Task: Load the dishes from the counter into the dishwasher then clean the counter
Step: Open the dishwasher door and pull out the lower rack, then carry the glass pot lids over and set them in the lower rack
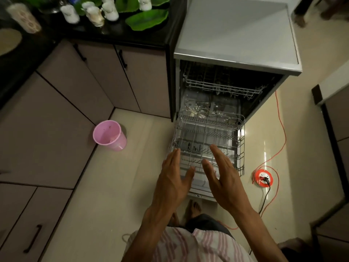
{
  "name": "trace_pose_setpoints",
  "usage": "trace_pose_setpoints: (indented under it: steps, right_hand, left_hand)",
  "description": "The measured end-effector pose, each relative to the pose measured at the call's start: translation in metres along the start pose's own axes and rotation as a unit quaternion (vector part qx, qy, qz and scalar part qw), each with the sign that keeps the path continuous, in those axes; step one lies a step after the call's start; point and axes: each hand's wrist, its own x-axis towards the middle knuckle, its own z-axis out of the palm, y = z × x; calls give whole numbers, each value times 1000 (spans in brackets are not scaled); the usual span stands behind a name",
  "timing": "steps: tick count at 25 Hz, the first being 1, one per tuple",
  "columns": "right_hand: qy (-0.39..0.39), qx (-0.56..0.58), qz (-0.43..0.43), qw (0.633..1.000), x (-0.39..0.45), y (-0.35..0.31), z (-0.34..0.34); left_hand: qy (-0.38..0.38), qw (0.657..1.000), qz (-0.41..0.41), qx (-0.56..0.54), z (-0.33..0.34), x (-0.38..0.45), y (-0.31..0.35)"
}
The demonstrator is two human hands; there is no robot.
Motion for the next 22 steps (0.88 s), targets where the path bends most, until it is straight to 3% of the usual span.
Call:
trace_pose_setpoints:
  steps: [5,11,17,22]
  right_hand:
    - [-25,-12,-50,998,27,-11,-17]
    - [-73,-21,-84,994,55,-24,-16]
    - [-118,-26,-111,987,70,-49,11]
    - [-108,-20,-117,987,86,-85,51]
  left_hand:
    - [61,998,3,-12,-17,5,16]
    - [111,991,-61,-32,-36,7,24]
    - [194,977,-79,-38,-68,6,1]
    - [211,974,-69,-48,-109,9,-35]
